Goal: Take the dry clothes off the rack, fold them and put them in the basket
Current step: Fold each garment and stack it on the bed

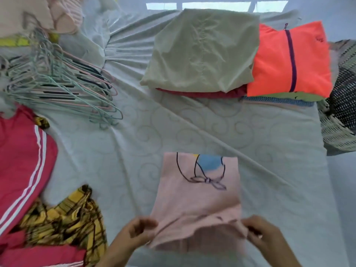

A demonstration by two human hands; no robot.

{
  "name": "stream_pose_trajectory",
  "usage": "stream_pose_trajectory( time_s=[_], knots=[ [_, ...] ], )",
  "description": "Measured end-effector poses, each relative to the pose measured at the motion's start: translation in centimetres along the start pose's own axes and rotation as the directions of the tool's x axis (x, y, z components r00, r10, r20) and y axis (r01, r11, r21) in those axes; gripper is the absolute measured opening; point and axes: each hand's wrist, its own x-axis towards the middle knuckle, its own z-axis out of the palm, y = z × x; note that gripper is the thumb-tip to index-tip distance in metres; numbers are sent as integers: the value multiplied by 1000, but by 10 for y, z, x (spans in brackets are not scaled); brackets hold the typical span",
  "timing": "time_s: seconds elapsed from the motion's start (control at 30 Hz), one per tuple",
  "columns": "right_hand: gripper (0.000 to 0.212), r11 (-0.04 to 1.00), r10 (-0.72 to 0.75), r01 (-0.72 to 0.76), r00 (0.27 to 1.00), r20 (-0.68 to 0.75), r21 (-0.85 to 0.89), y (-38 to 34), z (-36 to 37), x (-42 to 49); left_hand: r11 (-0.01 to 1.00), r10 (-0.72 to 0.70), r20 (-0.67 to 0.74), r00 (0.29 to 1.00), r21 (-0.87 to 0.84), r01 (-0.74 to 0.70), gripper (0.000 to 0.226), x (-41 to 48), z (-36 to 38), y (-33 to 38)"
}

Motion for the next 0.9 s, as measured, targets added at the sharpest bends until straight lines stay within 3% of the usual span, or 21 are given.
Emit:
stream_pose_trajectory(
  time_s=[0.03, 0.13, 0.23, 0.3, 0.37, 0.43, 0.57, 0.67, 0.73, 0.8, 0.9],
  knots=[
    [69, 999, 31, -32, 998, 54, 8, 24, 12, -8, 998, -62, -11, 998, -15, 62, 84, 0, 1, -18],
    [80, 992, 123, -123, 992, -26, 0, 63, 28, -19, 968, -169, -134, 976, -210, 139, 20, 5, 14, -53],
    [59, 971, 239, -233, 941, -241, 55, 56, 43, -20, 966, -193, -330, 924, -229, 120, 31, 14, 22, -63],
    [29, 950, 306, -280, 920, -244, 136, 41, 52, -8, 985, -162, -406, 899, -128, 119, 35, 20, 27, -61],
    [13, 904, 413, -378, 895, -172, 202, 29, 65, 6, 993, -113, -397, 911, -19, 115, 35, 24, 32, -59],
    [14, 886, 448, -415, 881, -151, 210, 22, 74, 14, 993, -49, -374, 926, 84, 87, 39, 23, 38, -53],
    [18, 853, 501, -411, 816, -289, 320, 21, 56, 6, 966, -50, -326, 944, 223, 128, 58, 16, 39, -57],
    [18, 859, 504, -440, 820, -273, 263, 18, 57, 1, 920, -31, -295, 955, 364, 142, 63, 19, 33, -67],
    [21, 858, 510, -480, 838, -196, 183, 15, 73, 4, 926, -20, -323, 946, 351, 139, 55, 24, 36, -63],
    [18, 827, 558, -531, 815, -159, 182, 12, 85, 7, 940, -34, -387, 922, 302, 161, 29, 29, 41, -56],
    [18, 785, 614, -547, 753, -239, 292, 17, 81, 1, 913, -24, -368, 929, 371, 171, 23, 37, 39, -56]
  ],
)
